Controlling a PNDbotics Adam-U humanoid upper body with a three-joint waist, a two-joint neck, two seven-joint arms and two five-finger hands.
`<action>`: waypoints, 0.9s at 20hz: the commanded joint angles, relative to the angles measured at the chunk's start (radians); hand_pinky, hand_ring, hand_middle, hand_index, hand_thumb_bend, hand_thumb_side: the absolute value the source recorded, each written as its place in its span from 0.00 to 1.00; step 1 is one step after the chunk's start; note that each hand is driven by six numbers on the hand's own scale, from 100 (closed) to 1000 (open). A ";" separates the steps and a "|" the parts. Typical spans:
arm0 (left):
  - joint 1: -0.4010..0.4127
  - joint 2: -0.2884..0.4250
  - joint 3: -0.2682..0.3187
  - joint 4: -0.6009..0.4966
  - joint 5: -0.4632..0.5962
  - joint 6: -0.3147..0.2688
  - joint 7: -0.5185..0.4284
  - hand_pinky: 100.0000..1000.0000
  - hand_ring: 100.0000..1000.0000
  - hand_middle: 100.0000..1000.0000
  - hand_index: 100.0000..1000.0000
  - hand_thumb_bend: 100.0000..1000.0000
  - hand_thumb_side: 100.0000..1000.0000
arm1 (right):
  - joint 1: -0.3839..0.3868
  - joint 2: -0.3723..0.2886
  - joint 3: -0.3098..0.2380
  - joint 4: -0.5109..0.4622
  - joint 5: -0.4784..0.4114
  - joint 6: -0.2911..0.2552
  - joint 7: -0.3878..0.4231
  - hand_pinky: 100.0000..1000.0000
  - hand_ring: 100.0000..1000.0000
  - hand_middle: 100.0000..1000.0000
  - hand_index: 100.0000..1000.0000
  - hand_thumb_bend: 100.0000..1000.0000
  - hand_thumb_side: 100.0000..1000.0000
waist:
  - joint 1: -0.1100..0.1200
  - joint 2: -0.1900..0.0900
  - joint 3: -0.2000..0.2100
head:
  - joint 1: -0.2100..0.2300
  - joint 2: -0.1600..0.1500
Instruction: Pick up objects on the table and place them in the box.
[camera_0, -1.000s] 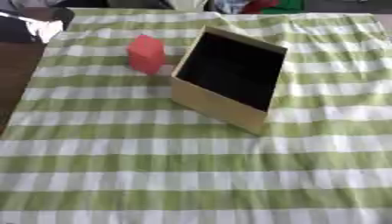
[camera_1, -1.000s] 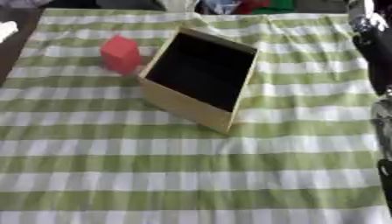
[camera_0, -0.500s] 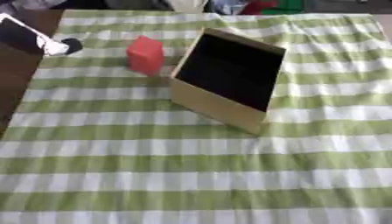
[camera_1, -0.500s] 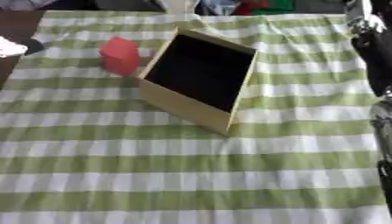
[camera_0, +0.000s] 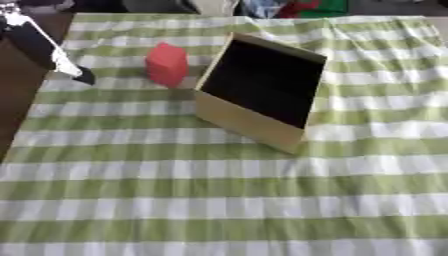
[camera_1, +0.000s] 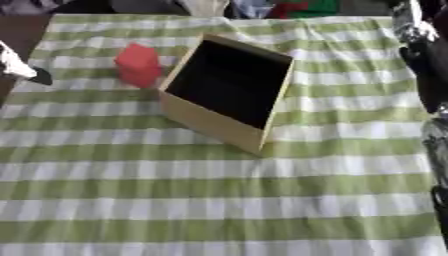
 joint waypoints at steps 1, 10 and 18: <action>-0.048 -0.013 -0.006 0.052 -0.012 -0.030 -0.052 0.76 0.83 0.85 0.97 0.73 0.11 | -0.009 -0.024 -0.001 -0.020 -0.009 0.000 0.006 0.91 0.74 0.66 0.87 0.00 0.44 | 0.001 -0.022 -0.002 | 0.007 -0.012; -0.123 -0.094 -0.016 0.191 -0.030 -0.051 -0.133 0.85 0.85 0.89 1.00 0.68 0.00 | -0.011 -0.021 0.004 -0.020 -0.012 0.003 0.014 0.91 0.74 0.66 0.87 0.00 0.47 | 0.004 -0.018 -0.009 | 0.017 -0.015; -0.194 -0.196 0.011 0.353 -0.120 -0.030 -0.146 0.88 0.85 0.91 1.00 0.62 0.00 | -0.019 -0.017 0.010 -0.020 -0.016 0.007 0.024 0.91 0.74 0.66 0.87 0.00 0.48 | 0.008 -0.005 -0.027 | 0.031 -0.028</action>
